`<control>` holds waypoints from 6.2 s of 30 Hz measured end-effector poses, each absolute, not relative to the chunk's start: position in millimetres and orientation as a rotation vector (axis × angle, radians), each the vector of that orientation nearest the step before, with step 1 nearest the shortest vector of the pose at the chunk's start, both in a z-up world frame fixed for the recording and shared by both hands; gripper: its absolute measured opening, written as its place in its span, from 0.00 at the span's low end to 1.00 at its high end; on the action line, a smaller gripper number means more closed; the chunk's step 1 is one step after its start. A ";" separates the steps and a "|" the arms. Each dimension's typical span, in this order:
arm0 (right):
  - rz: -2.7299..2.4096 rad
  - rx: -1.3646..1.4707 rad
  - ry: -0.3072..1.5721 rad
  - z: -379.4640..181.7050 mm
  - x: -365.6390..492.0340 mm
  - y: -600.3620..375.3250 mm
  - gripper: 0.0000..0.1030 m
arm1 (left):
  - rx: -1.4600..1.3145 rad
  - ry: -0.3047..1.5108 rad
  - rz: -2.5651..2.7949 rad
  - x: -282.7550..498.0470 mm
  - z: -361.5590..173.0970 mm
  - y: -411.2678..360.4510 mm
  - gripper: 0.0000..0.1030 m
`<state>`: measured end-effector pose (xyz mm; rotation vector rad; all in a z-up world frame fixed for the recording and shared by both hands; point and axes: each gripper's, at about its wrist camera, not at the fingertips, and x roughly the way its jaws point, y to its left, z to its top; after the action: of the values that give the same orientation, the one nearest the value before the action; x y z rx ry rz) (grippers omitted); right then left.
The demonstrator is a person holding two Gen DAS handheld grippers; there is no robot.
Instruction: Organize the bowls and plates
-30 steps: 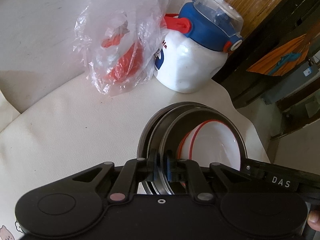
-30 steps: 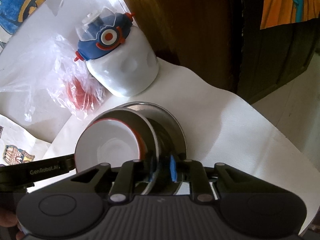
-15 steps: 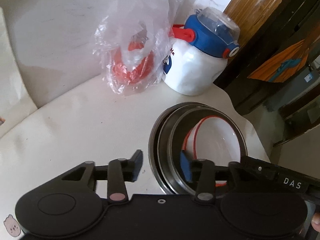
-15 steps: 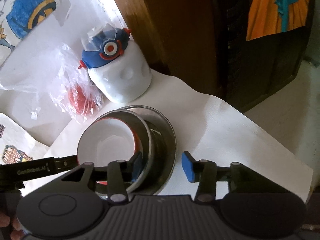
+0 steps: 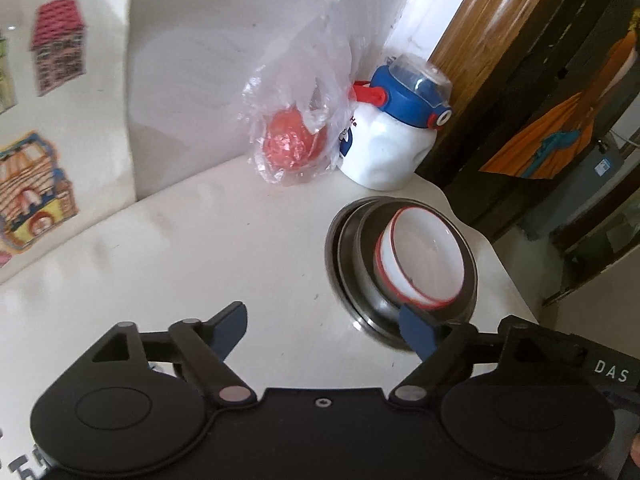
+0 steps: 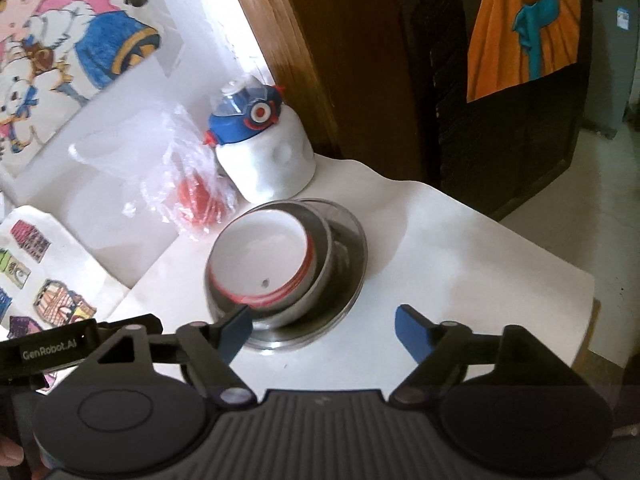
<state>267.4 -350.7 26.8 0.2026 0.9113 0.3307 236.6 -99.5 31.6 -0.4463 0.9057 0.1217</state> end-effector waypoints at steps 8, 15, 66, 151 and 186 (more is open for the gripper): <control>0.285 0.230 0.852 39.9 199.0 -341.3 0.98 | -0.408 0.872 0.096 179.0 43.3 -89.4 0.92; 0.235 0.224 0.824 39.6 138.5 -328.2 1.00 | -0.342 0.856 0.085 127.5 51.0 -75.7 0.99; 0.149 0.102 0.746 18.8 -8.5 -297.5 1.00 | -0.165 0.868 0.099 3.2 36.7 -50.7 0.99; 0.126 0.118 0.776 12.3 -2.4 -302.6 1.00 | -0.159 0.892 0.065 15.7 35.9 -56.2 0.95; 0.126 0.118 0.780 11.5 -1.9 -303.5 1.00 | -0.158 0.892 0.058 15.2 34.3 -57.2 0.94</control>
<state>-1.9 -303.5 11.5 0.1176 0.7800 0.1261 15.2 -57.2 34.3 -0.1575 0.8919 0.0576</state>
